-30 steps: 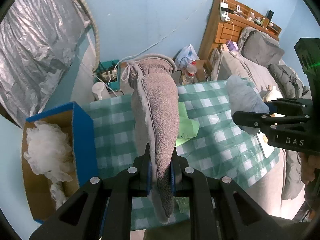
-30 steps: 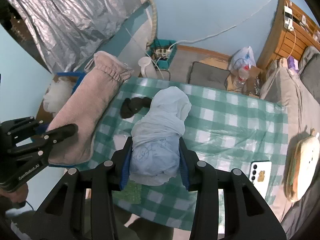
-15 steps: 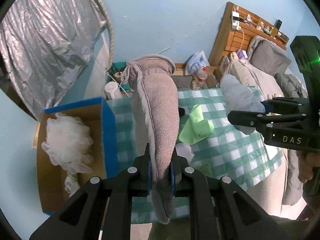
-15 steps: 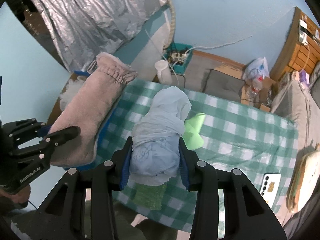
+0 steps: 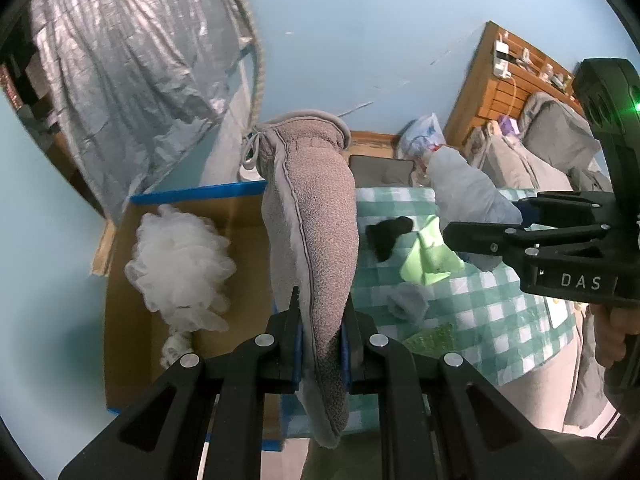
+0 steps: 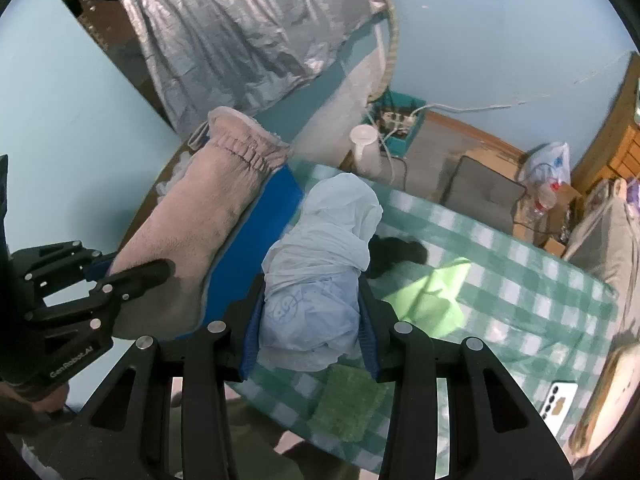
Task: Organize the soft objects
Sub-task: 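Lift and carry the gray sock and blue cloth with both tools over the cardboard box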
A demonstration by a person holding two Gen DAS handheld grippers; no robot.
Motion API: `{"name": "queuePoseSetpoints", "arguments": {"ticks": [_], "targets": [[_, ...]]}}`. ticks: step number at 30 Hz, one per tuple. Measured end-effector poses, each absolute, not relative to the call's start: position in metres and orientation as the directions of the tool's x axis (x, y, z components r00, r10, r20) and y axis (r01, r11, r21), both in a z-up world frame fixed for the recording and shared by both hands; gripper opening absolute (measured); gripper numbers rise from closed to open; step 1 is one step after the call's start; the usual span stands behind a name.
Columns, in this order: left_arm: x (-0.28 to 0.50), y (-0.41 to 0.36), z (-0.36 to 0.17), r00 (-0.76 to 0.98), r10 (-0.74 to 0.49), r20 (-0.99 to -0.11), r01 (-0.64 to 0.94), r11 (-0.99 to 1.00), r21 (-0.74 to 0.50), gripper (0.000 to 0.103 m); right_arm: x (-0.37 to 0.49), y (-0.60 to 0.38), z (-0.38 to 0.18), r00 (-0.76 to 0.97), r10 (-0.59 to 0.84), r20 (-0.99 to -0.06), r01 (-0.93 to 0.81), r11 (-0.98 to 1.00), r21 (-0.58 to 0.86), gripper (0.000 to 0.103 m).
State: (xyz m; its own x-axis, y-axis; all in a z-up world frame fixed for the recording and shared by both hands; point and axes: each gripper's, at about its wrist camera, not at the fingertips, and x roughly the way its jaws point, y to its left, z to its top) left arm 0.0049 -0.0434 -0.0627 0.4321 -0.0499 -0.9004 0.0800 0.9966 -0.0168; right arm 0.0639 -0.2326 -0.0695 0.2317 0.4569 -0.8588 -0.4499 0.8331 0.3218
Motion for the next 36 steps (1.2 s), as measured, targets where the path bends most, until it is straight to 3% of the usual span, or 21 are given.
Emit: {"name": "queuePoseSetpoints", "arguments": {"ticks": [18, 36], "targets": [[-0.009, 0.025, -0.058, 0.443, 0.035, -0.896, -0.062, 0.998, 0.008, 0.014, 0.071, -0.139, -0.071, 0.137, 0.504, -0.853, -0.575, 0.742, 0.346, 0.040], [-0.024, 0.089, -0.092, 0.388, 0.091, -0.917, -0.152, 0.988, 0.034, 0.014, 0.075, -0.063, -0.094, 0.051, 0.504, -0.862, -0.615, 0.696, 0.370, 0.040]]}}
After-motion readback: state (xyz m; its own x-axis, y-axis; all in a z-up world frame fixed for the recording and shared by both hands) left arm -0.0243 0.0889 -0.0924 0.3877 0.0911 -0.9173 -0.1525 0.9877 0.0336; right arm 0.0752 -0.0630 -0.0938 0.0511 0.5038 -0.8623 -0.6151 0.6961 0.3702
